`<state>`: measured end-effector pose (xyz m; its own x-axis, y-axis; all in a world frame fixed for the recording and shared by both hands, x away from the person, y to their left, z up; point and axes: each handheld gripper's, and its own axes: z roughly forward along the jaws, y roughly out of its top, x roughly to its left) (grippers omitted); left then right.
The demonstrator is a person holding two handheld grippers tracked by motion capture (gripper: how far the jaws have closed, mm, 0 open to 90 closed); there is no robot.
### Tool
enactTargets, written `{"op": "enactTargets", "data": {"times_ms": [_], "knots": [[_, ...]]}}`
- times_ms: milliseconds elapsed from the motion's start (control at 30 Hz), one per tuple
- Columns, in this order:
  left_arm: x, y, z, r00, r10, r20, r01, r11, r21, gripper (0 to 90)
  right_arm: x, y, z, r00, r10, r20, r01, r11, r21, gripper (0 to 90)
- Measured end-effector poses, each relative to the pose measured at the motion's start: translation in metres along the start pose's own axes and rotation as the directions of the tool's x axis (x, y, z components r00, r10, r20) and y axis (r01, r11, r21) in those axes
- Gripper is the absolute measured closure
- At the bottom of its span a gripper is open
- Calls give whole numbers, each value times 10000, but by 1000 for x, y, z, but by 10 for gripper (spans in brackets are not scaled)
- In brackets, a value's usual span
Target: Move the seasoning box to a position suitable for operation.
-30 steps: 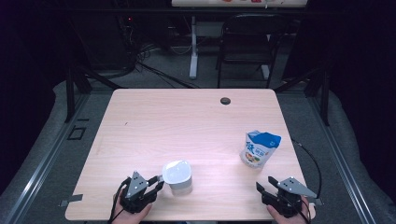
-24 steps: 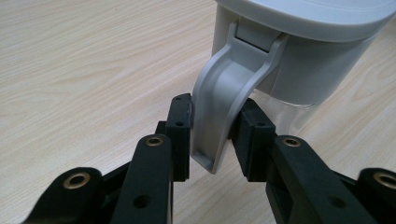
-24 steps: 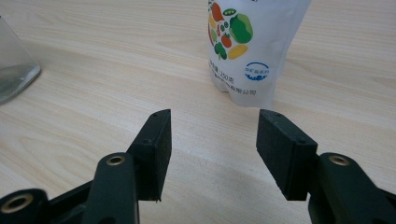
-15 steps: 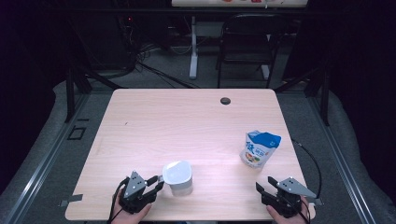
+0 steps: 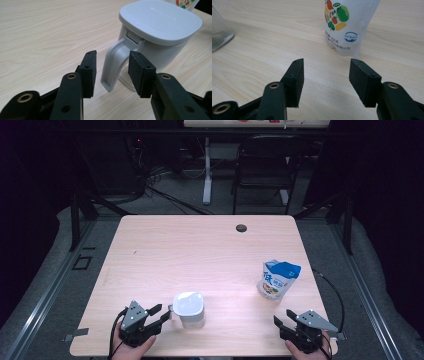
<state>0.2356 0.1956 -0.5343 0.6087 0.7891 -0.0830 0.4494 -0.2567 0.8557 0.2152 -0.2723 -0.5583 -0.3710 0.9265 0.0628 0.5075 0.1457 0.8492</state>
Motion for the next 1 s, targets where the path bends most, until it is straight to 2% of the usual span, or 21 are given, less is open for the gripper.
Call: {"op": "enactTargets", "data": {"times_ms": [100, 467, 867, 1000], "knots": [[5, 2, -6, 9999, -127, -43, 126, 9999, -84, 594, 0, 0, 0, 10000, -17, -17, 16, 10000, -24, 462], [9, 7, -12, 9989, -387, -278, 379, 9989, -287, 627, 0, 0, 0, 9999, -103, -10, 103, 9999, 75, 473], [10, 13, -15, 9983, -518, -262, 507, 9978, -424, 650, 1, -1, 2, 10000, -75, -4, 75, 9999, 80, 480], [11, 18, -18, 9978, -598, -271, 583, 9969, -531, 674, 1, 0, 2, 9999, -120, -105, 122, 9998, 126, 513]]}}
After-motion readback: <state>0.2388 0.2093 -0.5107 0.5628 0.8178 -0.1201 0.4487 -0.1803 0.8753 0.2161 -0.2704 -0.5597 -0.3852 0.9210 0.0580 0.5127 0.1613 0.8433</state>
